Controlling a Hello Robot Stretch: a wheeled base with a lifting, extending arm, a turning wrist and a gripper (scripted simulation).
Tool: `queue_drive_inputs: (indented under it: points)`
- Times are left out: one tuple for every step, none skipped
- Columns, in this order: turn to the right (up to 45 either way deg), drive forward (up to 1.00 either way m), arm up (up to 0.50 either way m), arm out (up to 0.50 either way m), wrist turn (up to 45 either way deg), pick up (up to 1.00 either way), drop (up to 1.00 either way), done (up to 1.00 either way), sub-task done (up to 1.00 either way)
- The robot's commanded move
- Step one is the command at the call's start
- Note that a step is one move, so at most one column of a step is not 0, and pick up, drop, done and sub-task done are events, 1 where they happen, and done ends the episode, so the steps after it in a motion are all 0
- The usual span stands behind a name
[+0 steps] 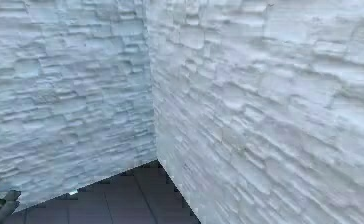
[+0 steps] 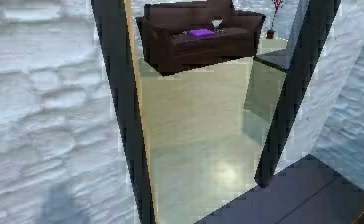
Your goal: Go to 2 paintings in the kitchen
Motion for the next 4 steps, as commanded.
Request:
queue_drive_inputs:
  points:
    - [45.0,0.00,0.00,0.00,0.0,0.00,0.00,0.00,0.00]
    - [45.0,0.00,0.00,0.00,0.0,0.00,0.00,0.00,0.00]
    - [27.0,0.00,0.00,0.00,0.0,0.00,0.00,0.00,0.00]
    - [0.0,0.45,0.00,0.00,0.0,0.00,0.00,0.00,0.00]
